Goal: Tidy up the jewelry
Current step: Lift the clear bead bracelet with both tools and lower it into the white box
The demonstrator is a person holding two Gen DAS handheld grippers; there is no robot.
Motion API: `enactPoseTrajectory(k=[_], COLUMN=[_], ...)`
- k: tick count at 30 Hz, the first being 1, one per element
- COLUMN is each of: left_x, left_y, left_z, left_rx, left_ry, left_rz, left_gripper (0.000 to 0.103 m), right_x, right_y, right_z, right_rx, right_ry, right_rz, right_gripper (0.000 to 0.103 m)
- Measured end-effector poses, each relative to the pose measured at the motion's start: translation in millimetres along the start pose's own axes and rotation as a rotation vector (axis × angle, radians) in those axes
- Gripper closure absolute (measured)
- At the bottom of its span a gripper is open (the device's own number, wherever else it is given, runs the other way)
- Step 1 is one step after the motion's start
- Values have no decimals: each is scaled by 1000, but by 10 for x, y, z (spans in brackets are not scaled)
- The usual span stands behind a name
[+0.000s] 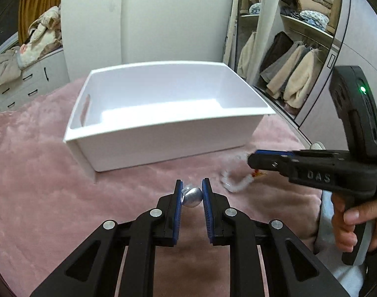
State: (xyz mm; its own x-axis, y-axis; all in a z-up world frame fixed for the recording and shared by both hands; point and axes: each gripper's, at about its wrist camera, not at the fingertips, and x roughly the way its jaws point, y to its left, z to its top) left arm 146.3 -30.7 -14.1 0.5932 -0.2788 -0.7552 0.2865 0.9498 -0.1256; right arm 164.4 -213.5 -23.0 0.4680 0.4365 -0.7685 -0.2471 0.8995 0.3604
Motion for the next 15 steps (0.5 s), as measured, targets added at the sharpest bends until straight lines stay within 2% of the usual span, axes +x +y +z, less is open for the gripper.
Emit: enactPoseTrajectory(k=[8,15], left_x=[-222,-367], left_y=[30,54], left_z=[150,458], left_rx=[6,3], left_ry=[-35,-75], left_rz=[24,33], left_gripper=[82,82], right_x=[-430,-843], right_y=[122,231], right_z=[118,281], right_rx=[-50,-73], right_ry=[-69,-165], right_rz=[-45,-54], right_gripper=[92,92])
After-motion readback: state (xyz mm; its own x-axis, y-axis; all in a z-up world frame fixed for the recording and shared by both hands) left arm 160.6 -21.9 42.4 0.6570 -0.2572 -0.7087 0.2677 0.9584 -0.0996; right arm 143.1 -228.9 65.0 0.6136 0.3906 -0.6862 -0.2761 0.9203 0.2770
